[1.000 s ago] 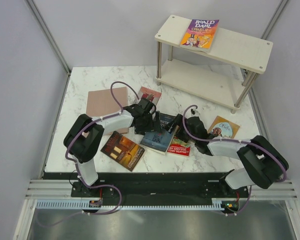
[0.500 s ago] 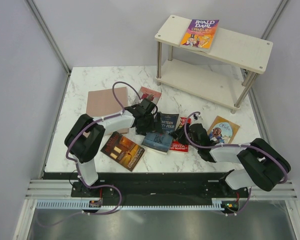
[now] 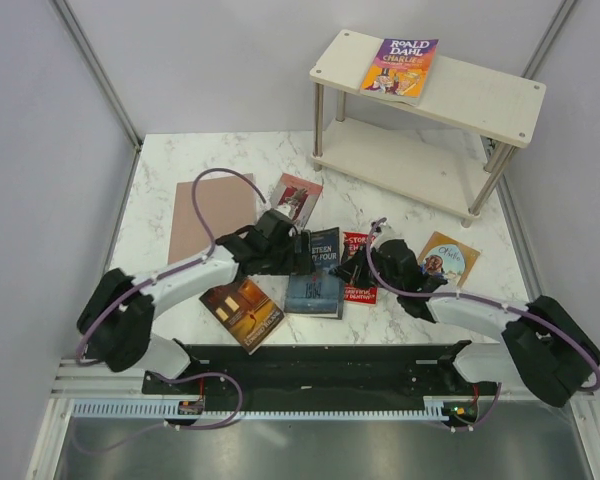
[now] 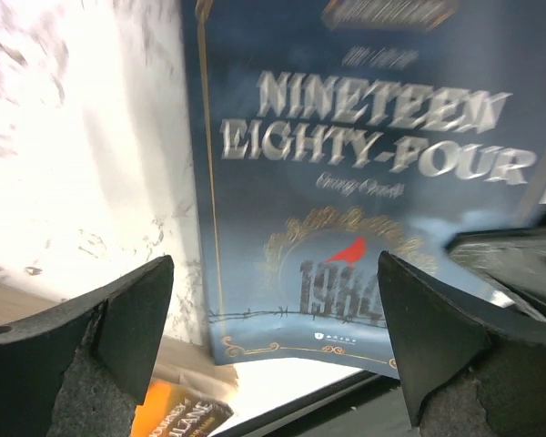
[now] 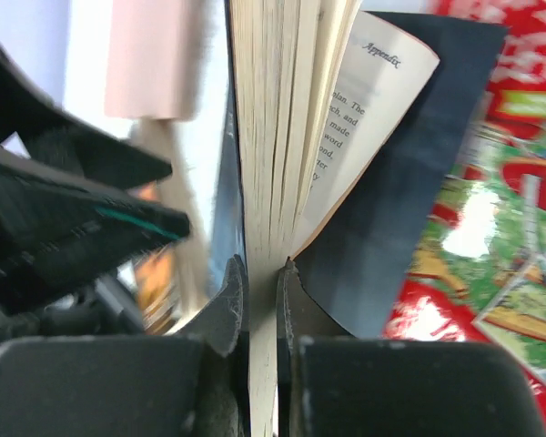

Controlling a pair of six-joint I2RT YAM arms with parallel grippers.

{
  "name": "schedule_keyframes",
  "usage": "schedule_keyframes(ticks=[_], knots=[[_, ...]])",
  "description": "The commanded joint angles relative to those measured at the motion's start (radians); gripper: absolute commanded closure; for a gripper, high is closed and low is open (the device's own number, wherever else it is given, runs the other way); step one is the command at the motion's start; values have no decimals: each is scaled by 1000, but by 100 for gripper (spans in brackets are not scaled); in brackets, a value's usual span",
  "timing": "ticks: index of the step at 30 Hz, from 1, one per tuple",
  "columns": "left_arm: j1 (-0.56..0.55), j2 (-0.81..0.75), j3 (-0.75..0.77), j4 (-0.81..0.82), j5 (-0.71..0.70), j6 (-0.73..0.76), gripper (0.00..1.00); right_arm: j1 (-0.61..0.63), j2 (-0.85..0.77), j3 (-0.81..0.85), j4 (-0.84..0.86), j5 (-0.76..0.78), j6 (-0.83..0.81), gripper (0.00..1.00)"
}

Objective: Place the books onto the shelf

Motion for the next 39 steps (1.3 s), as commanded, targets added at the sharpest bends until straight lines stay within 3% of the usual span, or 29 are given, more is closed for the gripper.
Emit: schedule_keyframes(ticks=[1, 9, 18, 20, 21, 25, 27, 28, 29, 31, 33, 35, 39], knots=[[1, -275, -103, 176, -78, 88, 0, 5, -177, 52, 72, -102, -114, 100], [64, -494, -352, 495, 97, 95, 0, -18, -265, 178, -65, -212, -214, 100], [81, -488, -410, 626, 166, 58, 2, -70, -184, 187, 174, -450, -120, 100], [81, -468, -409, 675, 198, 50, 11, -73, -155, 178, 243, -480, -81, 100], [81, -460, -409, 693, 224, 44, 38, -75, -145, 167, 266, -488, -67, 100], [81, -413, -404, 778, 292, -1, 97, -82, -86, 147, 375, -531, -10, 100], [81, -407, -386, 784, 324, -2, 98, -84, -66, 162, 354, -534, -4, 100], [81, -408, -364, 779, 333, 1, 98, -87, -50, 173, 260, -524, -17, 100], [83, -414, -350, 761, 339, 2, 98, -87, -46, 188, 193, -510, -72, 77], [83, -428, -312, 738, 343, 13, 98, -88, -52, 219, 11, -423, -125, 60], [86, -459, -291, 714, 332, 13, 98, -97, -71, 202, -48, -363, -149, 41], [99, -474, -258, 700, 332, 13, 98, -111, -119, 179, -100, -295, -152, 30], [133, -464, -214, 703, 416, 1, 98, -180, -188, 83, -117, -272, -120, 27]])
